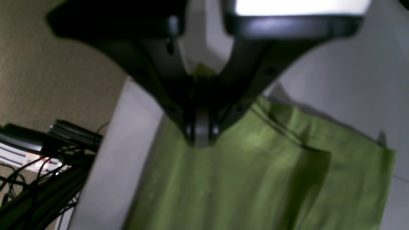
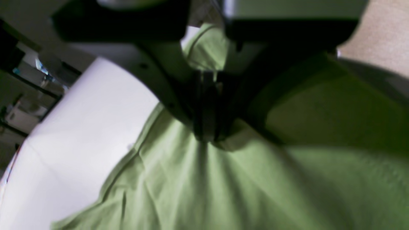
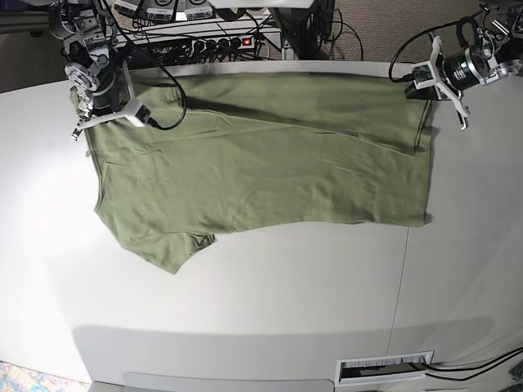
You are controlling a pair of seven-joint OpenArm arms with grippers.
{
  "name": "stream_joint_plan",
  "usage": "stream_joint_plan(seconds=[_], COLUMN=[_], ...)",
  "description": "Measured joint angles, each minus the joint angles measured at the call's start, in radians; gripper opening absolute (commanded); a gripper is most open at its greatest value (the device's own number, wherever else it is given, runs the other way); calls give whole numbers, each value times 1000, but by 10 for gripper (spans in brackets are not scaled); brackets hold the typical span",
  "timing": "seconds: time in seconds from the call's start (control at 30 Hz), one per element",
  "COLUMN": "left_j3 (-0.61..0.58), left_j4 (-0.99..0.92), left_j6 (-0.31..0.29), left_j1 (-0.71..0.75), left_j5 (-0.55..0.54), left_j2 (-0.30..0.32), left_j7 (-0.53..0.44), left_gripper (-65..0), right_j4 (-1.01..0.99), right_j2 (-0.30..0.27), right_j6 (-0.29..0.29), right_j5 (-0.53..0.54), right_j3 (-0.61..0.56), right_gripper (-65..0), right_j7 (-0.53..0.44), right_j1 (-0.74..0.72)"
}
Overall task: Fold the T-shirt properly
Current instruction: 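Open both grippers and raise them off the folded edge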
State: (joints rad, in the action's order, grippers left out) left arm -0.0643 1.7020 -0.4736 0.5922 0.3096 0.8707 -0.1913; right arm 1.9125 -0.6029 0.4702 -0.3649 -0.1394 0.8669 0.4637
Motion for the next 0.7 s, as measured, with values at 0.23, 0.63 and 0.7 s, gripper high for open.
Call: stream_joint_plan(seconds=[0.23, 0.63, 0.7], left_j3=[-10, 103, 135], left_j4=[72, 213, 216], left_j6=[66, 140, 137], left_j1=[18, 9, -23], left_j5=[68, 74, 37], left_j2=[0, 8, 8], left_j7=[80, 254, 254], left_gripper=[-650, -650, -650], right_j4=[31, 90, 92], right_j2=[5, 6, 7], right_j6=[3, 3, 3], right_j5=[13, 198, 223], right_j3=[5, 216, 218], right_gripper=[-650, -650, -650], right_j7=[-31, -98, -98], right_j1=[2, -11, -37])
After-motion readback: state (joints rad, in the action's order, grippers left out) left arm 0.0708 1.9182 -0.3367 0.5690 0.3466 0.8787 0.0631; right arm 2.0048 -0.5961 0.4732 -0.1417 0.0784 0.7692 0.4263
